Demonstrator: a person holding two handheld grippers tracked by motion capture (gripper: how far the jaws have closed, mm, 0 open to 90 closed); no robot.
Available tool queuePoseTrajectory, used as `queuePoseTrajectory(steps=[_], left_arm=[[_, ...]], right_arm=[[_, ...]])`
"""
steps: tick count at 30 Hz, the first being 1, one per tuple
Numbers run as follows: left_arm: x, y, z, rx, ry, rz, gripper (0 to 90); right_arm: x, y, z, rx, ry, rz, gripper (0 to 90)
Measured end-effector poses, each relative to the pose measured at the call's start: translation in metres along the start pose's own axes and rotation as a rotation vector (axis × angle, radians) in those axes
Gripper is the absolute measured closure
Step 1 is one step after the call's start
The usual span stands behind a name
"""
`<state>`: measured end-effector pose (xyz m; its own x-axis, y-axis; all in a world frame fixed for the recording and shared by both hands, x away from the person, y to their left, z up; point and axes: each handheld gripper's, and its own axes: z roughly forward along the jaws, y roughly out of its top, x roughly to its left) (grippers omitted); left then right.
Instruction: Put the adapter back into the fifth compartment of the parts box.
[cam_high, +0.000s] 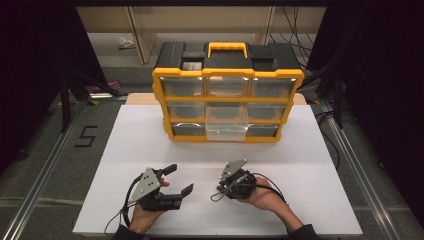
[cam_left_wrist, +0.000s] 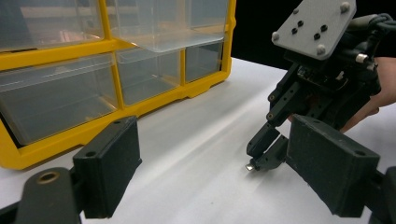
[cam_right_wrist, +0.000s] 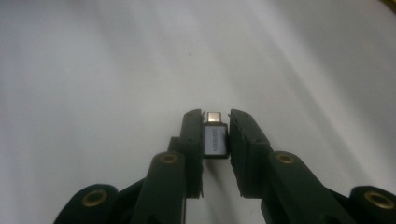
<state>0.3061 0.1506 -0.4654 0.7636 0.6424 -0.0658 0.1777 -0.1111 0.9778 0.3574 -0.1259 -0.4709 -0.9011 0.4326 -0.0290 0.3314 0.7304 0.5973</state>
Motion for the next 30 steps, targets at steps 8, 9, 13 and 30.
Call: queuePoseTrajectory(steps=[8,9,13,30], left_arm=[[0.0,0.0,0.0,-0.001,0.0,0.0,17.0],[0.0,0.0,0.0,-0.001,0.0,-0.001,17.0],[0.0,0.0,0.0,-0.001,0.0,0.0,17.0],[0.0,0.0,0.0,-0.004,0.003,-0.001,17.0]], right_arm=[[-0.002,0.003,-0.012,-0.069,-0.01,0.022,75.9],[-0.002,0.004,-0.014,-0.076,-0.015,0.027,76.0],[-0.003,0.006,-0.022,-0.12,-0.021,0.036,76.0],[-0.006,0.011,-0.04,-0.204,-0.048,0.052,76.0]])
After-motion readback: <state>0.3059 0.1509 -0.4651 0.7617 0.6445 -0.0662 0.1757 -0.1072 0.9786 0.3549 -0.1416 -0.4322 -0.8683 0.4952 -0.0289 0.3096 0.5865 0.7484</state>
